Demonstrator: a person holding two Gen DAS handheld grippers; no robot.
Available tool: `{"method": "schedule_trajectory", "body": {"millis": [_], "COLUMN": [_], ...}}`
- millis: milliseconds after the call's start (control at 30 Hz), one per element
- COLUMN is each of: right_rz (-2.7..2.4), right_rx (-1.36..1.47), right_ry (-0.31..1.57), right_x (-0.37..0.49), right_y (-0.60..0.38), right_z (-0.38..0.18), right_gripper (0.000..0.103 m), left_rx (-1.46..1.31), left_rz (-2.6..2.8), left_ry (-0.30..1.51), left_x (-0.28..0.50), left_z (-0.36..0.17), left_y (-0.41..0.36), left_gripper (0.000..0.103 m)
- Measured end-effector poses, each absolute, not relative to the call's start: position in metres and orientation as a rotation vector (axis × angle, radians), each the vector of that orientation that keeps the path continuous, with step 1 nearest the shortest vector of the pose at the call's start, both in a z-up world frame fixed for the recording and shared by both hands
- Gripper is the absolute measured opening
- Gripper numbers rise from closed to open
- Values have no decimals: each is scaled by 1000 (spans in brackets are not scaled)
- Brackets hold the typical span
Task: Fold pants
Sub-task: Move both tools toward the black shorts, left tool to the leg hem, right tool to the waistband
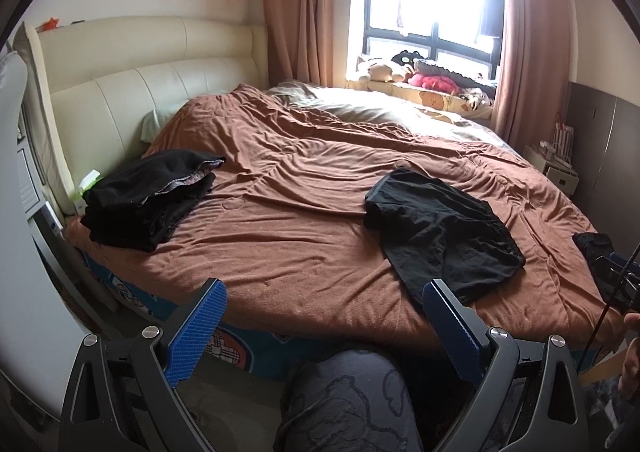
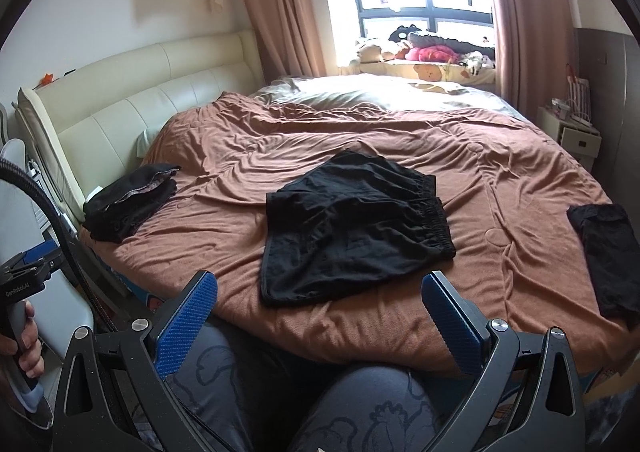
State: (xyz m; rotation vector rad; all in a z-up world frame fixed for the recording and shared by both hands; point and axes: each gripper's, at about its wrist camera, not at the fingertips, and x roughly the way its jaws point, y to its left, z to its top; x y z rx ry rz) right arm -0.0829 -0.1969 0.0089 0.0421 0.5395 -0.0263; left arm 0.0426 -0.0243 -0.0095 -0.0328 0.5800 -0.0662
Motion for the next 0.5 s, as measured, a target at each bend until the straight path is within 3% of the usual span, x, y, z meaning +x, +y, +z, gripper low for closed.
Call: {"method": "schedule_trajectory", "body": {"millis": [367, 500], "right_rz": [-44, -55], "right_rx": [103, 145], "right_ry": [574, 605], "right_x": [-61, -49], "right_y": [-227, -244], "right_z": [-6, -12], "right_gripper": [103, 93], "left_rx": [-47, -76], "left_rz": [-126, -157], "left_ry": [629, 675], "left_x": [79, 95], "left_z": [-24, -40], "left_y": [-56, -65], "left_gripper": [96, 89]}}
